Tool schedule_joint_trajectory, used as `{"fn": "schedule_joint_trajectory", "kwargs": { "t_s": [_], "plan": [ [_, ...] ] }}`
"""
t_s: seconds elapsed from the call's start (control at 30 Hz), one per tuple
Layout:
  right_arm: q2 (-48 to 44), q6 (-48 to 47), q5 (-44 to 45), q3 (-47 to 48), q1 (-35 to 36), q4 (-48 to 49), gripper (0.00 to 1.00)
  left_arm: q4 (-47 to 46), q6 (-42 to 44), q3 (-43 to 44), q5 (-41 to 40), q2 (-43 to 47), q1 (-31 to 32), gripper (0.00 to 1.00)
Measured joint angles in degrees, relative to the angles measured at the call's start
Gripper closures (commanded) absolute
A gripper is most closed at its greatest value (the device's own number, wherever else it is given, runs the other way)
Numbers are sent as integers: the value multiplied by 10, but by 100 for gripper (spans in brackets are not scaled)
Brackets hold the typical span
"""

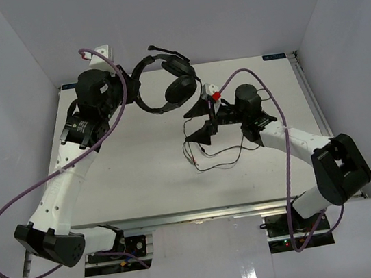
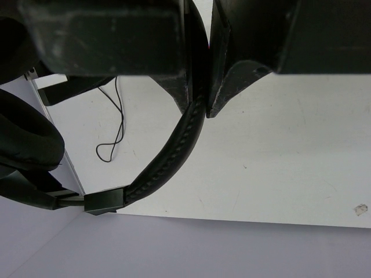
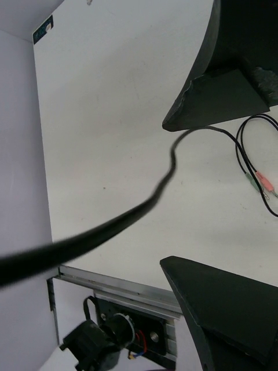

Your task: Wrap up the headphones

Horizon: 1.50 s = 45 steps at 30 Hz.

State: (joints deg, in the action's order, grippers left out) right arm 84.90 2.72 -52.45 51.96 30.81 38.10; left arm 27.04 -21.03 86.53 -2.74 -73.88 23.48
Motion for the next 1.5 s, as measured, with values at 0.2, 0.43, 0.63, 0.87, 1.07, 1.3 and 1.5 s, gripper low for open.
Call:
{"fn": "schedule_joint_trajectory", "kwargs": {
  "t_s": [0.2, 0.43, 0.63, 0.87, 1.07, 1.3, 1.5],
  "plan": [
    [-66, -184, -1, 31, 0, -203, 4, 5, 7, 0, -15, 2, -11, 100],
    [-92, -203, 60, 20, 3, -211, 8, 3, 3, -18, -15, 18, -18, 100],
    [-12, -112, 55, 7, 16, -70, 8, 4, -12, -18, 3, 34, -18, 100],
    [105, 49, -22, 5, 37, 186, 11, -7, -49, -27, 31, 50, -18, 100],
    [141, 166, -72, -46, 72, 311, 29, -31, -93, -36, 39, 51, -24, 100],
    [64, 154, -105, -127, 113, 331, 46, -64, -122, -1, 29, 39, -55, 100],
    [-27, 97, -119, -154, 138, 304, 63, -71, -130, 101, 31, -7, -89, 100]
  ]
}}
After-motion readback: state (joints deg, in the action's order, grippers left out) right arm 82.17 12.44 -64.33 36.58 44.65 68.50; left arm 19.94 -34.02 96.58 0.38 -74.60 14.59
